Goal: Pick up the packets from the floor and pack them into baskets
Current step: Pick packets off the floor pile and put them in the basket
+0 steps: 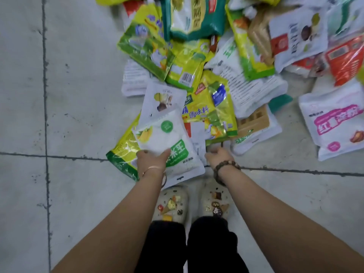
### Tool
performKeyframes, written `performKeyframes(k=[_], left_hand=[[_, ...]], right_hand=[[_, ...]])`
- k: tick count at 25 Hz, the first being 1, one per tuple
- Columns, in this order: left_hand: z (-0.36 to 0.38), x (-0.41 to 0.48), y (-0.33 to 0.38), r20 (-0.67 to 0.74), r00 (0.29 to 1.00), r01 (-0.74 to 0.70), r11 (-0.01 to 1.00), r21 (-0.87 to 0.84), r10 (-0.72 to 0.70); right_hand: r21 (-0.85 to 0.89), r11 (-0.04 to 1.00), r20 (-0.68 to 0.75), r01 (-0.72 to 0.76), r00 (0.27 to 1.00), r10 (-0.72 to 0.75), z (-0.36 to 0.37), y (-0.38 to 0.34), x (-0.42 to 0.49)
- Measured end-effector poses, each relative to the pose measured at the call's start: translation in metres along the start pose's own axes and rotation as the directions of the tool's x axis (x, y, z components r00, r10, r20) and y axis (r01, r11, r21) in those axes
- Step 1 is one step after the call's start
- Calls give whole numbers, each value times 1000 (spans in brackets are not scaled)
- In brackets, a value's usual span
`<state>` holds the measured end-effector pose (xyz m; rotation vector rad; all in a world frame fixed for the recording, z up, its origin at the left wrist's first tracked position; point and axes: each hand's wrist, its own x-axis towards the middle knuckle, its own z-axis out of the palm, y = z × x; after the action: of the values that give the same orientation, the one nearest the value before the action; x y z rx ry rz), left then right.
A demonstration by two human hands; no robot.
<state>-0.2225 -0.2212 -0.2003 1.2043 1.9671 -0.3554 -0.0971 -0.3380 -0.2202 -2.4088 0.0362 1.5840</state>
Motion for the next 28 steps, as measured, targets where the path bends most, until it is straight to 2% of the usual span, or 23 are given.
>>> performKeyframes(k=[4, 7, 9, 11, 15, 17, 20, 22, 25, 28], left_hand=[[19, 7, 6, -156, 979, 128, 991, -38, -133], [20, 17, 4, -202, 972, 118, 993, -9, -118], [18, 25, 1, -170, 983, 70, 997, -30, -75], [15, 34, -2, -104, 994, 16, 992, -122, -29], [1, 31, -4, -86, 994, -90, 976, -196, 74], [-11, 20, 1, -83, 991, -115, 981, -154, 103], [-34, 0, 11, -93, 985, -160, 976, -146, 148], [-51, -18, 23, -74, 981, -188, 967, -171, 178], [-76, -58, 45, -5, 962, -270, 953, -135, 271], [-98, -104, 69, 111, 920, -373, 927, -48, 376]], right_hand=[[206, 977, -57, -47, 997, 60, 29, -1, 22], [298, 949, -42, -99, 992, 116, 41, -7, 35], [323, 932, -56, -167, 979, 195, 48, -11, 39], [318, 929, -73, -190, 972, 224, 54, -11, 38], [470, 882, -7, -41, 999, 50, 53, -5, 19], [537, 843, -67, 29, 998, 8, 40, -2, 7], [623, 774, -204, 114, 979, 20, 8, 2, -11], [651, 748, -232, 130, 972, 32, -21, 5, -34], [702, 701, -247, 126, 966, 74, -61, 13, -75], [788, 597, -325, 150, 925, 197, -99, 25, -130]])
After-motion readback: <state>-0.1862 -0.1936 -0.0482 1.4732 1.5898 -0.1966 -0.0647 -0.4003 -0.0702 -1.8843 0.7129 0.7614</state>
